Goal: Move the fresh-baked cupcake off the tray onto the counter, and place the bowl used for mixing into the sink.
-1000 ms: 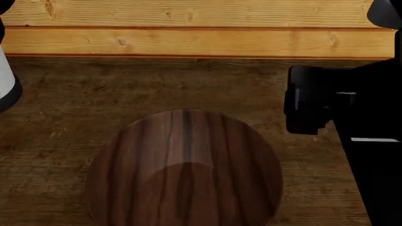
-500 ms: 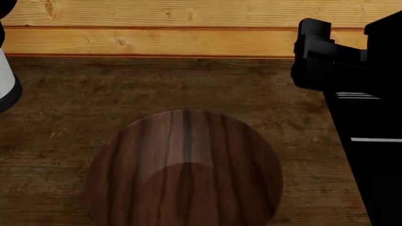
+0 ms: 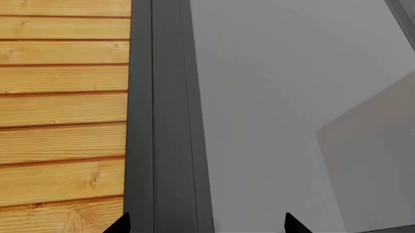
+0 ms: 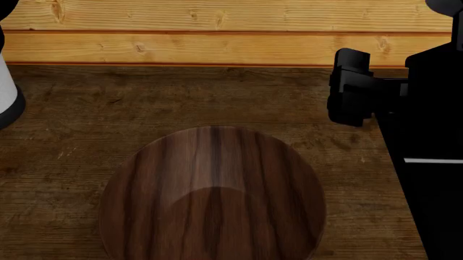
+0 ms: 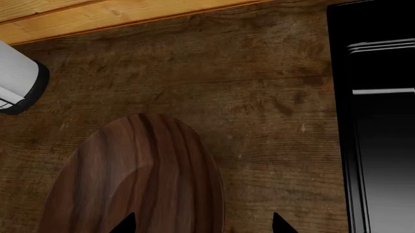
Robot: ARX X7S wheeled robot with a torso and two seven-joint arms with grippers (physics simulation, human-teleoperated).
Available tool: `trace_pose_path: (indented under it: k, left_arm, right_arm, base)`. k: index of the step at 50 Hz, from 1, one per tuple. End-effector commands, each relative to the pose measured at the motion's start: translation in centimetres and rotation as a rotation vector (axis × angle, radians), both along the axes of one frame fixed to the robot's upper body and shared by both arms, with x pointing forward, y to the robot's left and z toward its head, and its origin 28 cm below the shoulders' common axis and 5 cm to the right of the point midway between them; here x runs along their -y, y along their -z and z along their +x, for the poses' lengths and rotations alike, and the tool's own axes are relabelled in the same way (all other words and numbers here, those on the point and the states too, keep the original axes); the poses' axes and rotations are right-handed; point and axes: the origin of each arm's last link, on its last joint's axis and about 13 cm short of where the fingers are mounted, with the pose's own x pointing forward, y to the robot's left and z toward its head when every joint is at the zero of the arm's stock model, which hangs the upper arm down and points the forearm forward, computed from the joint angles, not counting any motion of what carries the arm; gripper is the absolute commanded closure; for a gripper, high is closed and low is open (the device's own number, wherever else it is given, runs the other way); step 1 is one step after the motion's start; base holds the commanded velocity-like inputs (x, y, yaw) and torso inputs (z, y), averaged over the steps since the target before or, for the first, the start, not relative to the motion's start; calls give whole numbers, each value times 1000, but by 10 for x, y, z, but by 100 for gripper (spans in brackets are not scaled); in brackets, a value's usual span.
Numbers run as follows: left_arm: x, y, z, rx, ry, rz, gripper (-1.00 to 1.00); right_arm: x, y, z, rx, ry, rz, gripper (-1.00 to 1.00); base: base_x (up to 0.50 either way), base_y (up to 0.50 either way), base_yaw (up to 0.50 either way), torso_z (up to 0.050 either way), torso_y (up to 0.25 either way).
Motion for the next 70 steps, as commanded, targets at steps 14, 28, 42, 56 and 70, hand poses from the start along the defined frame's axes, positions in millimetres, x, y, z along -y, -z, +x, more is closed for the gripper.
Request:
trace_pose_path:
  k: [14, 28, 42, 56, 70]
  left_arm:
    - [0, 0, 0, 4, -1, 1, -100]
    - [0, -2, -1, 6, -2, 5, -100]
    - [1, -2, -1, 2, -1, 10, -100]
    - [1, -2, -1, 3, 2, 7, -100]
    - [1, -2, -1, 4, 4, 10, -100]
  right_arm:
    - [-3, 34, 3, -61, -24, 52, -100]
    - [0, 42, 9, -64, -11, 54, -100]
    - [-1, 57, 17, -81, -5, 63, -100]
    - [-1, 72, 16, -121, -2, 77, -100]
    - [-4, 93, 12, -197, -19, 124, -100]
  base:
    - [0, 0, 0, 0, 0]
    - [0, 0, 0, 0, 0]
    - [0, 0, 0, 0, 0]
    - [0, 0, 0, 0, 0]
    - [0, 0, 0, 0, 0]
